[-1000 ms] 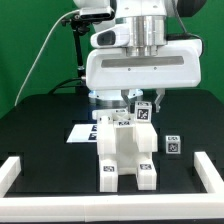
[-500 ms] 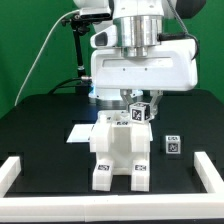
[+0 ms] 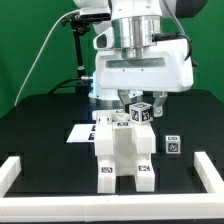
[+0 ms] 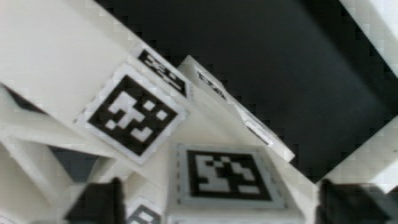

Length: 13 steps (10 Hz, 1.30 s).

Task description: Assemble chair

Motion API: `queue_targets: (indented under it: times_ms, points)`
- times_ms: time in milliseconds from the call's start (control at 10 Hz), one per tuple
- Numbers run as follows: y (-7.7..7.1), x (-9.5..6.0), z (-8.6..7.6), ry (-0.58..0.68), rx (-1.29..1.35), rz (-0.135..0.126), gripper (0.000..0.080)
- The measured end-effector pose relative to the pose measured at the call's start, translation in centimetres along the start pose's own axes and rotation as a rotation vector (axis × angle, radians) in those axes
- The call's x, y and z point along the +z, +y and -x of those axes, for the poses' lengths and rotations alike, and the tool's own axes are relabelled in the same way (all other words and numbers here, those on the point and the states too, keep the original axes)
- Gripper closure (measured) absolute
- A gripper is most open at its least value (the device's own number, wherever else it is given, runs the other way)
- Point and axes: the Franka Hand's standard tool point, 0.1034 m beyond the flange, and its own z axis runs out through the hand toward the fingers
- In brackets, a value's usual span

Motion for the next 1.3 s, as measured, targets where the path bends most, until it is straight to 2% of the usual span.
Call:
queue_targets:
  times_ms: [100, 300, 400, 800, 900, 1100, 1300]
  points:
    - [-0.34, 0.04, 0.52, 0.001, -0.127, 0.014, 0.0174]
    - [-0.33, -0.09, 0.62, -0.039, -0.5, 0.033, 0.0154]
    - [-0.21, -0.05, 0.63, -0.052, -0.613, 0.034, 0.0154]
    - [0.04, -0.02, 0.41, -0.056, -0.847, 0.031, 0.015]
    - [-0.21, -0.32, -0.04, -0.066, -0.976, 0.035, 0.015]
    - [-0.08, -0.24, -0.1, -0.065, -0.945, 0.036, 0.015]
    - [-0.07, -0.2, -0.09, -0.064, -0.848, 0.039, 0.045]
